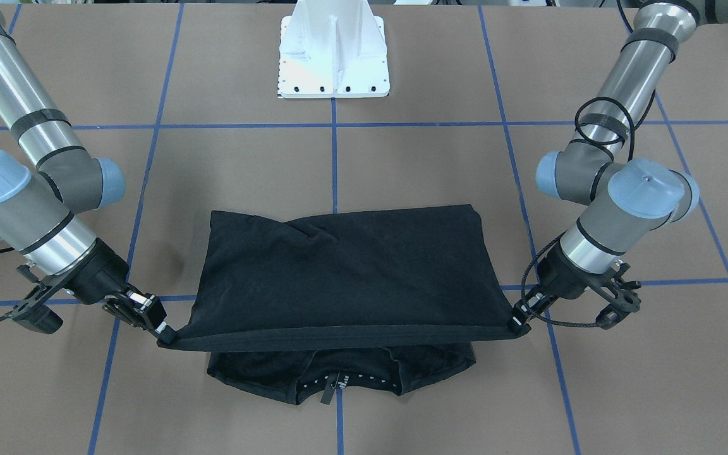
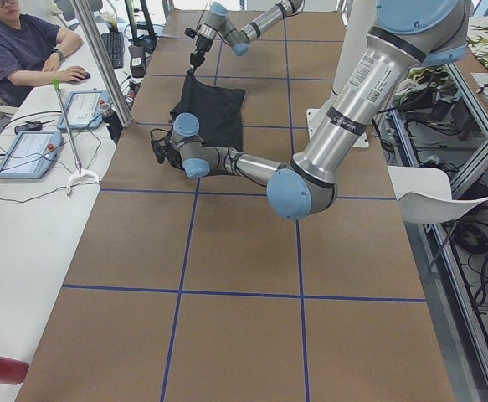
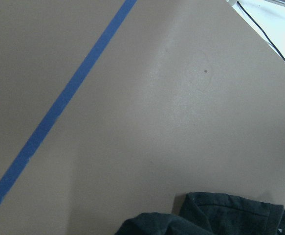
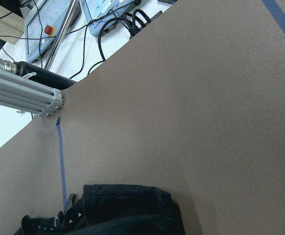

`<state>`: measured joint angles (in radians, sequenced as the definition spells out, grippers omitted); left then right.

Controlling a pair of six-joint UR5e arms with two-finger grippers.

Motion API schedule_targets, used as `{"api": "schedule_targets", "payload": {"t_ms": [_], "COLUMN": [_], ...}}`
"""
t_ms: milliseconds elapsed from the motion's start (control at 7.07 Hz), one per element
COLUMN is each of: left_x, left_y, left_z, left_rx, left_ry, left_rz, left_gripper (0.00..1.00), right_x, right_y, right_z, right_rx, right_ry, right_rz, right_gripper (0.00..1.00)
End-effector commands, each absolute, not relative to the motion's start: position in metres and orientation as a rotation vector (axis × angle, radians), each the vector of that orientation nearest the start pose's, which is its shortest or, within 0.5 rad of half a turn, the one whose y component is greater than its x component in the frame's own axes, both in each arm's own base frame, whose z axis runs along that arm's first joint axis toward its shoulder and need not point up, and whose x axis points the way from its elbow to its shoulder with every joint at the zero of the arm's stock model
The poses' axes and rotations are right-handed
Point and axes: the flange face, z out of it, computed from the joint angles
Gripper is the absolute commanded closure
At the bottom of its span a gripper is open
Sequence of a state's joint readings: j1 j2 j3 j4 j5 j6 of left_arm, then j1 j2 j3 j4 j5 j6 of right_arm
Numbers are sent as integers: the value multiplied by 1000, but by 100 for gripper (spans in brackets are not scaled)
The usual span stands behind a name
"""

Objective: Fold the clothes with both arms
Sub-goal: 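Lower the hem onto the collar edge with both grippers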

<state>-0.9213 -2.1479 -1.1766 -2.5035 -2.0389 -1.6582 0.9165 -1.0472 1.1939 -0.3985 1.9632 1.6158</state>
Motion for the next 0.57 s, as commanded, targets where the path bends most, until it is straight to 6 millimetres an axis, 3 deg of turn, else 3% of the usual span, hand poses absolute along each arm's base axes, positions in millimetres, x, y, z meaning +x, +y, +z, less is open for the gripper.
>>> {"api": "schedule_targets", "payload": {"t_ms": [0, 142, 425], "left_x": [379, 379, 381], "left_y": [-644, -644, -645], "left_z": [395, 392, 379], "left_rx": [61, 63, 70], "left_ry": [1191, 1196, 1213], "left_rz": [-626, -625, -618], "left_gripper": [100, 100, 100], "right_x": [-365, -369, -381], "right_y": [-625, -623, -623], "right_z": [403, 403, 383], "right_rx": [262, 258, 263], "right_ry": [-1325, -1326, -1351], "right_rz": [566, 561, 541], "right_gripper": [100, 100, 100]}}
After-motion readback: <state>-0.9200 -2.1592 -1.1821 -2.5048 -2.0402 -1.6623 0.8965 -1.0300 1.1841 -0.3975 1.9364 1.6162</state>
